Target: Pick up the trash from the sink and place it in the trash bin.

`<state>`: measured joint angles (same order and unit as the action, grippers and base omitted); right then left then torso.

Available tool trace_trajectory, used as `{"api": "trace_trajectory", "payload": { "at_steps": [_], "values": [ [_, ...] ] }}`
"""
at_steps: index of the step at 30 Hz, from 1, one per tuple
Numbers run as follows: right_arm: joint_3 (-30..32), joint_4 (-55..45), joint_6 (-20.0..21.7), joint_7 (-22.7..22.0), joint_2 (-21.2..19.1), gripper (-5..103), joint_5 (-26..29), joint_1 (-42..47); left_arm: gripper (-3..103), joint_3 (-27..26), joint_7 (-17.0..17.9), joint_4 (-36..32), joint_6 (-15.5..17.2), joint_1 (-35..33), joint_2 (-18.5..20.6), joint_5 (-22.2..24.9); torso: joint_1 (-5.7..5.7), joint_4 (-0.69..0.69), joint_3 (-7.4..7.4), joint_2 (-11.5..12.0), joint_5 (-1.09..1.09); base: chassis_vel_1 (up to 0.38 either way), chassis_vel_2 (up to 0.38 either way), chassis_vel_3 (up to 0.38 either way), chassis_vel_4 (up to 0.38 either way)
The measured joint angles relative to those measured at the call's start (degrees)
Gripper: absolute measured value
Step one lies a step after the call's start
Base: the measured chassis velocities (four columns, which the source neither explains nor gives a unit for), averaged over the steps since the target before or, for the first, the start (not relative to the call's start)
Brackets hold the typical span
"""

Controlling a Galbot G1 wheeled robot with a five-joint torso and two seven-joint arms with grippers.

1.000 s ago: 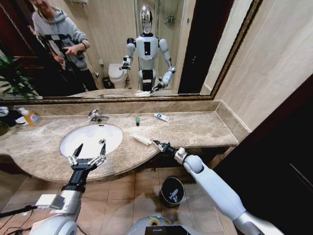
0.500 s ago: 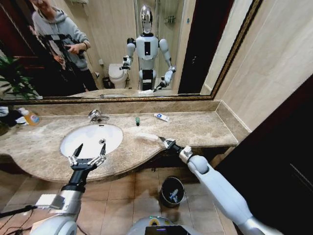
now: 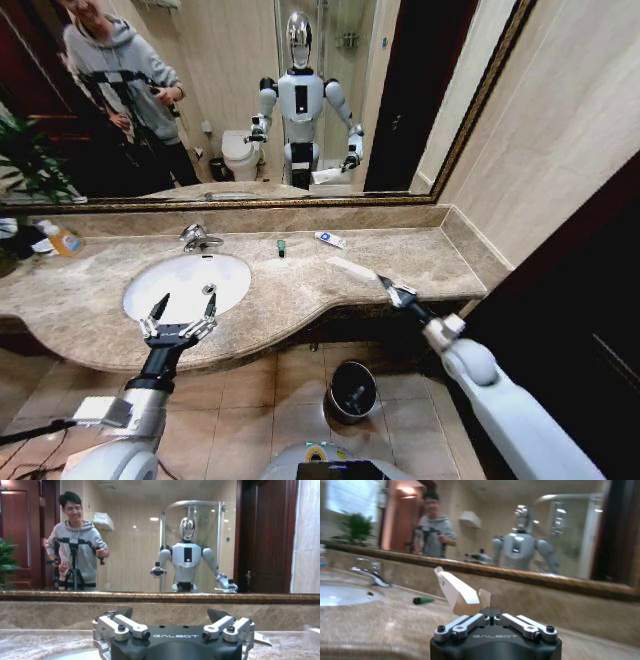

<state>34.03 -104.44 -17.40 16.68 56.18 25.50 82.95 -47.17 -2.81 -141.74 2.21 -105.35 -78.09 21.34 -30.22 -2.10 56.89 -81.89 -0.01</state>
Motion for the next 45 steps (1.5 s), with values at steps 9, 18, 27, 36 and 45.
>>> {"api": "trace_trajectory", "payload": {
  "at_steps": [9, 18, 27, 36, 45],
  "values": [
    [4.2, 0.7, -7.8, 2.4, 0.8, 0, 1.5, 12.9, 100, 0.0, 0.0, 0.0, 0.0, 0.0, 0.0, 0.0, 0.0, -0.01, 0.0, 0.0, 0.03, 0.0, 0.0, 0.0, 0.0],
    [-1.9, 14.1, -12.9, -0.6, 4.1, 0, -7.0, 15.2, 100, 0.0, 0.0, 0.0, 0.0, 0.0, 0.0, 0.0, 0.0, -0.01, 0.0, 0.0, 0.02, 0.0, 0.0, 0.0, 0.0],
    [-7.8, 29.7, -6.3, -0.6, 9.1, 0, -17.7, 3.7, 100, 0.0, 0.0, 0.0, 0.0, 0.0, 0.0, 0.0, -0.01, -0.02, 0.01, 0.0, 0.0, 0.0, 0.0, 0.0, 0.0],
    [-10.5, 43.9, -2.6, -1.6, 12.0, 0, -31.5, -5.5, 100, 0.0, 0.0, 0.0, 0.0, 0.0, 0.0, 0.0, -0.01, -0.01, 0.01, 0.0, 0.0, 0.0, 0.0, 0.0, 0.0],
    [-11.3, 51.4, -0.7, -3.1, 14.2, 0, -38.7, -10.9, 100, 0.0, 0.0, 0.0, 0.0, 0.0, 0.0, 0.0, -0.01, -0.02, 0.01, 0.0, 0.01, 0.0, 0.0, 0.0, 0.0]
  ]
}}
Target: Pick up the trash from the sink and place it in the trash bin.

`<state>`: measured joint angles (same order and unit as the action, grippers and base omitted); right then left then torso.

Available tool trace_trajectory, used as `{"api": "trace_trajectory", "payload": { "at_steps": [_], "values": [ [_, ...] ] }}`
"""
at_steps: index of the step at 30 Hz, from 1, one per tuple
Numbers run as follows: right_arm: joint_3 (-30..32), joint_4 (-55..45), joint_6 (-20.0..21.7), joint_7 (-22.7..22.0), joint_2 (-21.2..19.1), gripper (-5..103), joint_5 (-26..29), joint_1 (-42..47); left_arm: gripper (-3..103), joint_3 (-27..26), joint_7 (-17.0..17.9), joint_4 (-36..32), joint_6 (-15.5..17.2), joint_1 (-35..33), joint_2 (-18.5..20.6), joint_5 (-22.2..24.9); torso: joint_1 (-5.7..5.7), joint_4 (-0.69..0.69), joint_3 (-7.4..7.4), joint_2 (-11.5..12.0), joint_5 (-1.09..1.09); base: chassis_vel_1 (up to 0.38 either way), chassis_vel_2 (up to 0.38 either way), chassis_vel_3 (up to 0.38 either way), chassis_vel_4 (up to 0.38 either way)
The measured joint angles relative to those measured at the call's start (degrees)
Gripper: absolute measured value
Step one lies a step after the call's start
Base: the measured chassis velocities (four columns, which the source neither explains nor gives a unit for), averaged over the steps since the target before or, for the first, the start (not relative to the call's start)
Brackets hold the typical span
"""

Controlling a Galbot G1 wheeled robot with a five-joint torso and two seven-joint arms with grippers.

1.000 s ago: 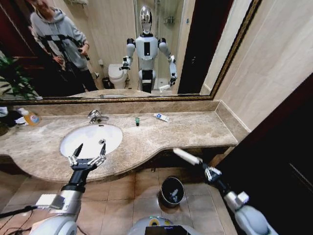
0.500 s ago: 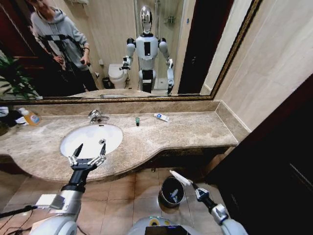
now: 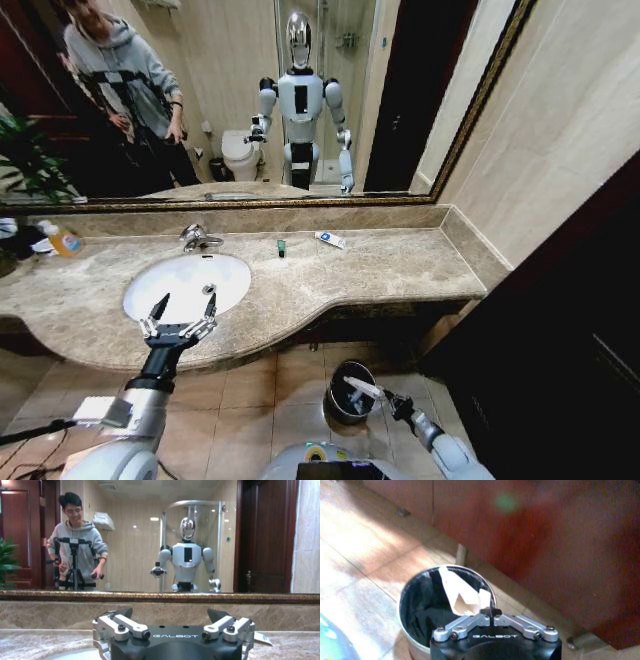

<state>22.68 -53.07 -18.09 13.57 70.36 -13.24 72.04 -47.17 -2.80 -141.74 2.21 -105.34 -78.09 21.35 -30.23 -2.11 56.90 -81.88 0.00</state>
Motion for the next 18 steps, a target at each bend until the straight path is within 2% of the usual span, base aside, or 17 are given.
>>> {"api": "trace_trajectory", "payload": {
  "at_steps": [6, 7, 10, 12, 16, 18],
  "values": [
    [0.1, 1.8, 0.2, -0.9, 0.4, 0, -1.7, -1.6, 100, 0.0, 0.0, 0.0, 0.0, 0.0, 0.0, 0.0, 0.0, 0.0, 0.0, 0.0, 0.01, 0.0, 0.0, 0.0, 0.0],
    [0.1, 1.9, 0.4, -0.9, 0.5, -3, -1.8, -1.5, 100, 0.0, 0.0, 0.0, 0.0, 0.0, 0.0, 0.0, 0.0, 0.0, 0.0, 0.0, 0.01, 0.0, 0.0, 0.0, 0.0],
    [0.1, 1.3, 0.7, -0.8, 0.5, 13, -2.0, -0.9, 100, 0.0, 0.0, 0.0, 0.0, 0.0, 0.0, 0.0, 0.0, 0.0, 0.0, 0.0, 0.0, 0.0, 0.0, 0.0, 0.0],
    [0.1, 1.2, 0.7, -0.8, 0.5, 13, -2.1, -0.7, 100, 0.0, 0.0, 0.0, 0.0, 0.0, 0.0, 0.0, 0.0, 0.0, 0.0, 0.0, 0.0, 0.0, 0.0, 0.0, 0.0],
    [0.3, 0.6, 0.0, -1.3, 0.4, 35, -2.0, -0.1, 100, 0.0, 0.0, 0.0, 0.0, 0.0, 0.0, 0.0, 0.0, 0.0, 0.0, 0.0, 0.0, 0.0, 0.0, 0.0, 0.0],
    [0.3, 0.5, -0.8, -1.5, 0.4, 35, -1.8, 0.0, 100, 0.0, 0.0, 0.0, 0.0, 0.0, 0.0, 0.0, 0.0, 0.0, 0.0, 0.0, 0.0, 0.0, 0.0, 0.0, 0.0]
  ]
}}
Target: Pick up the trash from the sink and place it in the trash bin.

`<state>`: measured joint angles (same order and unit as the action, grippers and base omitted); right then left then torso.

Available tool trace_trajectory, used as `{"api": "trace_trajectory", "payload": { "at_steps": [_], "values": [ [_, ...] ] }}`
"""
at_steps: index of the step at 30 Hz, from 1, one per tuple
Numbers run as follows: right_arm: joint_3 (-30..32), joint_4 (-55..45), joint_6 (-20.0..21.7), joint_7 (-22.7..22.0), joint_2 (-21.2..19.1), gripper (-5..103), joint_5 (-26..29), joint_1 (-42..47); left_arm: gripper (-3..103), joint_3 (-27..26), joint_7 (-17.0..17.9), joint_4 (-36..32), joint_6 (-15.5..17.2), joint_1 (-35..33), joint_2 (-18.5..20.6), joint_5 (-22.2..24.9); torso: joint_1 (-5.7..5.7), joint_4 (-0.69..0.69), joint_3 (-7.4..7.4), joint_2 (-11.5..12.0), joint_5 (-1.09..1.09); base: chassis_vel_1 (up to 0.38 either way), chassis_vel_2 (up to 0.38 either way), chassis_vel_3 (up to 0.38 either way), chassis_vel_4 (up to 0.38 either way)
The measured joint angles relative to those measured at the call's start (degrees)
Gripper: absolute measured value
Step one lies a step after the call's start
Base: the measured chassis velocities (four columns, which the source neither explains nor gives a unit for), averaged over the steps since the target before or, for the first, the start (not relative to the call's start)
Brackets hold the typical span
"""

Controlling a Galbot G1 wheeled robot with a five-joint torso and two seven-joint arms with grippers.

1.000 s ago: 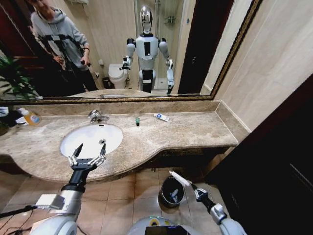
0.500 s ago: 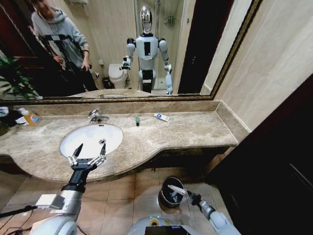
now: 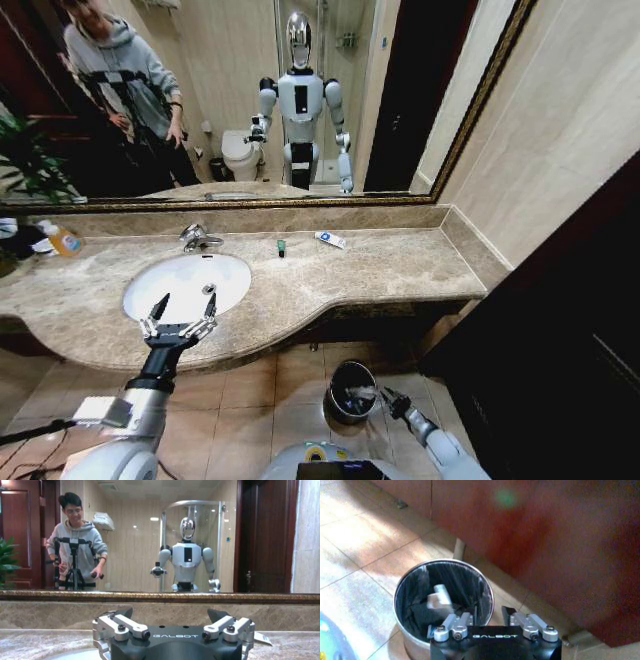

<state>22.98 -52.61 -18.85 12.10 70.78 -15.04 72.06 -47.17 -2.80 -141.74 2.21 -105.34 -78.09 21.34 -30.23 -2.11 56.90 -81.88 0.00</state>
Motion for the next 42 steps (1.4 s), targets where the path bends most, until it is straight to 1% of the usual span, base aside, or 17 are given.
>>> {"api": "trace_trajectory", "payload": {
  "at_steps": [3, 5, 7, 8, 9, 11, 12, 15, 18, 24, 27, 31, 34, 35, 38, 39, 42],
  "values": [
    [0.6, -1.8, -2.3, -0.1, -0.2, 51, 1.7, 1.1, 100, 0.0, 0.0, 0.0, 0.0, 0.0, 0.0, 0.0, 0.0, -0.01, 0.0, 0.0, -0.01, 0.0, 0.0, 0.0, 0.0],
    [0.8, -2.8, -2.7, 0.0, -0.3, 56, 3.0, 1.8, 100, 0.0, 0.0, 0.0, 0.0, 0.0, 0.0, 0.0, 0.0, -0.01, 0.0, 0.0, 0.0, 0.0, 0.0, 0.0, 0.0],
    [1.7, -7.2, -3.8, 0.1, -0.5, 67, 9.2, 4.7, 100, 0.0, 0.0, 0.0, 0.0, 0.0, 0.0, 0.0, 0.0, 0.0, 0.0, 0.0, -0.01, 0.0, 0.0, 0.0, 0.0],
    [1.7, -7.2, -3.8, 0.1, -0.5, 67, 9.2, 4.7, 100, 0.0, 0.0, 0.0, 0.0, 0.0, 0.0, 0.0, 0.0, 0.0, 0.0, 0.0, -0.01, 0.0, 0.0, 0.0, 0.0],
    [2.5, -10.1, -4.1, 0.1, -0.5, 67, 12.4, 6.6, 100, 0.0, 0.0, 0.0, 0.0, 0.0, 0.0, 0.0, 0.0, 0.0, 0.0, 0.0, -0.01, 0.0, 0.0, 0.0, 0.0],
    [3.7, -16.6, -5.4, -0.9, -1.4, 78, 20.1, 11.1, 100, 0.0, 0.0, 0.0, 0.0, 0.0, 0.0, 0.0, 0.0, 0.0, 0.0, 0.0, 0.01, 0.0, 0.0, 0.0, 0.0],
    [3.7, -16.6, -5.4, -0.9, -1.4, 78, 20.1, 11.1, 100, 0.0, 0.0, 0.0, 0.0, 0.0, 0.0, 0.0, 0.0, 0.0, 0.0, 0.0, 0.01, 0.0, 0.0, 0.0, 0.0],
    [6.8, -24.9, -8.3, -1.1, -2.6, 94, 29.1, 17.1, 100, 0.0, 0.0, 0.0, 0.0, 0.0, 0.0, 0.0, 0.01, 0.0, 0.0, 0.0, -0.01, 0.0, 0.0, 0.0, 0.0],
    [9.1, -29.5, -9.1, -1.4, -2.7, 99, 32.8, 19.9, 100, 0.0, 0.0, 0.0, 0.0, 0.0, 0.0, 0.0, 0.01, 0.01, 0.0, 0.0, 0.0, 0.0, 0.0, 0.0, 0.0],
    [16.0, -41.0, -8.6, -1.6, -2.1, 100, 38.3, 26.3, 100, 0.0, 0.0, 0.0, 0.0, 0.0, 0.0, 0.0, 0.0, 0.0, 0.0, 0.0, -0.01, 0.0, 0.0, 0.0, 0.0],
    [19.9, -50.8, -7.0, -2.5, -1.5, 100, 41.9, 31.0, 100, 0.0, 0.0, 0.0, 0.0, 0.0, 0.0, 0.0, 0.01, 0.02, 0.0, 0.0, 0.01, 0.0, 0.0, 0.0, 0.0],
    [21.6, -59.3, -4.5, -1.9, -1.0, 100, 43.1, 31.4, 100, 0.0, 0.0, 0.0, 0.0, 0.0, 0.0, 0.0, 0.01, 0.01, 0.0, 0.0, -0.01, 0.0, 0.0, 0.0, 0.0],
    [21.5, -63.9, 0.0, 0.2, -0.8, 100, 42.3, 27.9, 100, 0.0, 0.0, 0.0, 0.0, 0.0, 0.0, 0.0, 0.01, 0.01, 0.0, 0.0, 0.0, 0.0, 0.0, 0.0, 0.0],
    [21.5, -63.9, 0.0, 0.2, -0.8, 100, 42.3, 27.9, 100, 0.0, 0.0, 0.0, 0.0, 0.0, 0.0, 0.0, 0.01, 0.01, 0.0, 0.0, 0.0, 0.0, 0.0, 0.0, 0.0],
    [18.7, -65.2, 5.6, 0.4, -2.7, 100, 41.9, 20.5, 100, 0.0, 0.0, 0.0, 0.0, 0.0, 0.0, 0.0, 0.01, 0.0, 0.0, 0.0, -0.01, 0.0, 0.0, 0.0, 0.0],
    [18.7, -65.2, 5.6, 0.4, -2.7, 100, 41.9, 20.5, 100, 0.0, 0.0, 0.0, 0.0, 0.0, 0.0, 0.0, 0.01, 0.0, 0.0, 0.0, -0.01, 0.0, 0.0, 0.0, 0.0],
    [16.3, -62.8, 10.1, 4.6, -5.6, 100, 39.5, 11.9, 100, 0.0, 0.0, 0.0, 0.0, 0.0, 0.0, 0.0, 0.0, -0.01, 0.0, 0.0, 0.01, 0.0, 0.0, 0.0, 0.0]
  ]
}}
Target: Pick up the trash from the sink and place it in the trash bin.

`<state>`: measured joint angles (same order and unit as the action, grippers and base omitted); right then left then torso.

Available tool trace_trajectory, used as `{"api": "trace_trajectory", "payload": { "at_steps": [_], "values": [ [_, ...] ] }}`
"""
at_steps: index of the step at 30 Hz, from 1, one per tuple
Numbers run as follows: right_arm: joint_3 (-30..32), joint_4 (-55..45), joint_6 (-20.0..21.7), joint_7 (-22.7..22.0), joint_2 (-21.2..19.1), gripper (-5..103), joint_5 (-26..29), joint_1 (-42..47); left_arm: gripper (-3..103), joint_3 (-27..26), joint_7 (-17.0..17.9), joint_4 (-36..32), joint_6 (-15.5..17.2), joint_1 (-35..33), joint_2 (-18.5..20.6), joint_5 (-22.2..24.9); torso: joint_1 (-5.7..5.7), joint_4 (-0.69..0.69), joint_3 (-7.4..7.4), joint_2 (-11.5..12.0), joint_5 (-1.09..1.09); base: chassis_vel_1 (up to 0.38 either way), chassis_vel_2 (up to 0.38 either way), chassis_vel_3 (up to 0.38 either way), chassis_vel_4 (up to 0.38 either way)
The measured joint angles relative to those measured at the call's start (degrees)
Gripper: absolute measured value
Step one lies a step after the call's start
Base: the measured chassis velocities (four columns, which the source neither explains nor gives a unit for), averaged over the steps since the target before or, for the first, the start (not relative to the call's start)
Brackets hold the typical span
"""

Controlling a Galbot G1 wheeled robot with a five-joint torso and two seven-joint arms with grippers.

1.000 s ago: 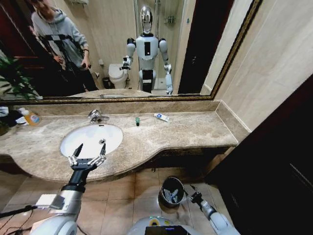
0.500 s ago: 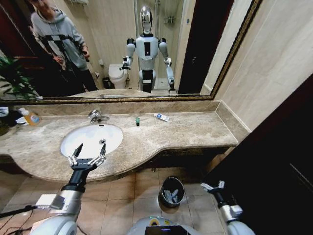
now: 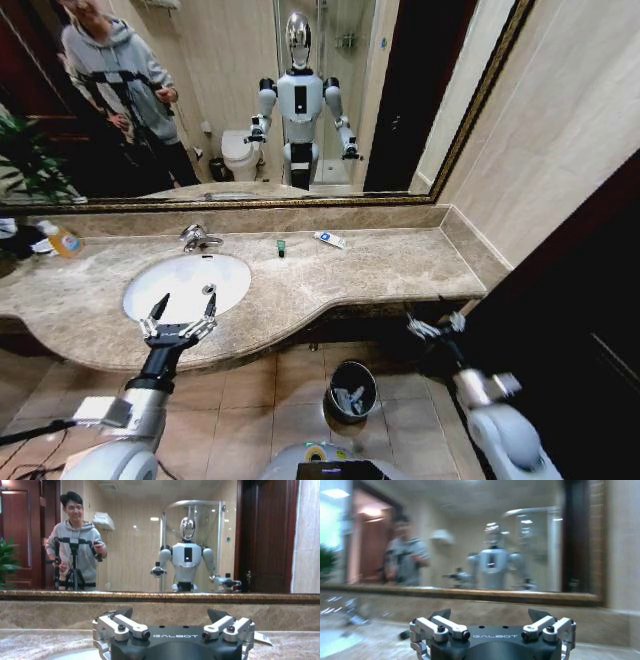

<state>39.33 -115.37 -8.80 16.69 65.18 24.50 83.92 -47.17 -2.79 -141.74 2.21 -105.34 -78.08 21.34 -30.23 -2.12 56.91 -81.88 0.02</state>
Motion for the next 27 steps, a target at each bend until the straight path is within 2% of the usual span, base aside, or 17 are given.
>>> {"api": "trace_trajectory", "payload": {
  "at_steps": [1, 5, 6, 10, 11, 14, 15, 17, 23, 27],
  "values": [
    [0.0, 0.0, 0.0, 0.0, 0.0, 100, 0.0, 0.0, 100, 0.0, 0.0, 0.0, 0.0, 0.0, 0.0, 0.0, 0.0, 0.0, 0.0, 0.0, 0.0, 0.0, 0.0, 0.0, 0.0],
    [-5.2, 4.5, 5.3, 0.9, -2.2, 100, -0.4, -10.5, 100, 0.0, 0.0, 0.0, 0.0, 0.0, 0.0, 0.0, 0.0, 0.0, 0.0, 0.0, -0.01, 0.0, 0.0, 0.0, 0.0],
    [-5.2, 4.5, 5.3, 0.9, -2.2, 100, -0.4, -10.5, 100, 0.0, 0.0, 0.0, 0.0, 0.0, 0.0, 0.0, 0.0, 0.0, 0.0, 0.0, -0.01, 0.0, 0.0, 0.0, 0.0],
    [-13.5, 11.8, 9.2, 1.6, -2.5, 100, -2.5, -21.9, 100, 0.0, 0.0, 0.0, 0.0, 0.0, 0.0, 0.0, 0.0, 0.0, 0.0, 0.0, -0.02, 0.0, 0.0, 0.0, 0.0],
    [-13.5, 11.8, 9.2, 1.6, -2.5, 100, -2.5, -21.9, 100, 0.0, 0.0, 0.0, 0.0, 0.0, 0.0, 0.0, 0.0, 0.0, 0.0, 0.0, -0.02, 0.0, 0.0, 0.0, 0.0],
    [-22.3, 18.0, 13.6, -1.2, -2.1, 100, -2.4, -29.2, 100, 0.0, 0.0, 0.0, 0.0, 0.0, 0.0, 0.0, -0.01, 0.0, 0.01, 0.0, -0.03, 0.0, 0.0, 0.0, 0.0],
    [-22.3, 18.0, 13.6, -1.2, -2.1, 100, -2.4, -29.2, 100, 0.0, 0.0, 0.0, 0.0, 0.0, 0.0, 0.0, -0.01, 0.0, 0.01, 0.0, -0.03, 0.0, 0.0, 0.0, 0.0],
    [-26.9, 21.5, 16.4, -2.8, -1.6, 100, -1.5, -33.6, 100, 0.0, 0.0, 0.0, 0.0, 0.0, 0.0, 0.0, 0.0, 0.01, 0.01, 0.0, -0.01, 0.0, 0.0, 0.0, 0.0],
    [-34.3, 30.9, 17.3, -5.5, 0.1, 100, -3.2, -44.9, 100, 0.0, 0.0, 0.0, 0.0, 0.0, 0.0, 0.0, -0.01, 0.0, 0.0, 0.0, 0.0, 0.0, 0.0, 0.0, 0.0],
    [-36.7, 38.0, 16.7, -5.9, 1.8, 100, -4.0, -50.8, 100, 0.0, 0.0, 0.0, 0.0, 0.0, 0.0, 0.0, -0.01, 0.0, 0.0, 0.0, -0.01, 0.0, 0.0, 0.0, 0.0]
  ]
}}
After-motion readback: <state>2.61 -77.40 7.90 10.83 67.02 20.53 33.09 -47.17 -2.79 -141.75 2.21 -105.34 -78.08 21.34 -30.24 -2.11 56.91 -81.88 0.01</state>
